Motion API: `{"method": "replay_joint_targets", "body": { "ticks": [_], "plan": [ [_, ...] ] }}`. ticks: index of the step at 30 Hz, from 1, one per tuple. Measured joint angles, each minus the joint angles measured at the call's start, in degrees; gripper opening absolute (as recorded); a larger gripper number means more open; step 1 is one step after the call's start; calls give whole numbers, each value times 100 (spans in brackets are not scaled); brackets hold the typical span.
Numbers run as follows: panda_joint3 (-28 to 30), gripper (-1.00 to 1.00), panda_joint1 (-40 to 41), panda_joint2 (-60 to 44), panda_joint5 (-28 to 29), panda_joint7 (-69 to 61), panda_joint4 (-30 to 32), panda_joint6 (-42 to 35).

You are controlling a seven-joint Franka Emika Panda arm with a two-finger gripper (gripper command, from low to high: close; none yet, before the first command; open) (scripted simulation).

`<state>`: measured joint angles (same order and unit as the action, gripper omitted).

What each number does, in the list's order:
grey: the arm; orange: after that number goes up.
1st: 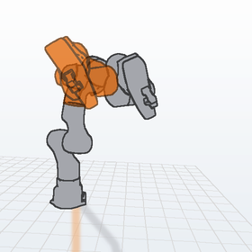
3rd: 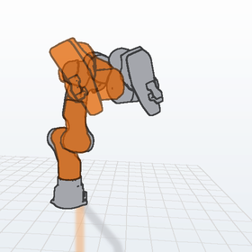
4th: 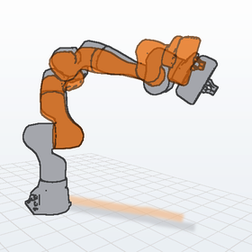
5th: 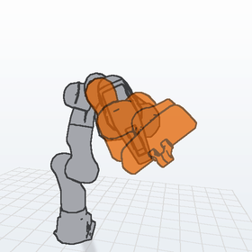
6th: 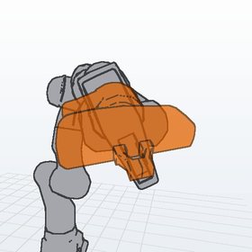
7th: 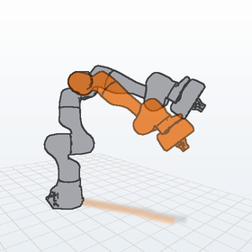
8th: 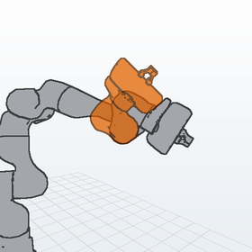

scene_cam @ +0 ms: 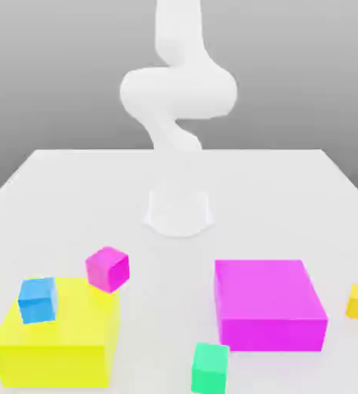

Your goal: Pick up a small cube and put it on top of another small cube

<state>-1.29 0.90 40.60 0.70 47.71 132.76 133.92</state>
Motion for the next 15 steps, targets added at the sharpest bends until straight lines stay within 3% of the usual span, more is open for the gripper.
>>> {"method": "replay_joint_targets", "body": {
  "ticks": [15],
  "plan": [
    [-576, 0, 329, -3156, 496, 1183, 588, 1282]
  ]
}}
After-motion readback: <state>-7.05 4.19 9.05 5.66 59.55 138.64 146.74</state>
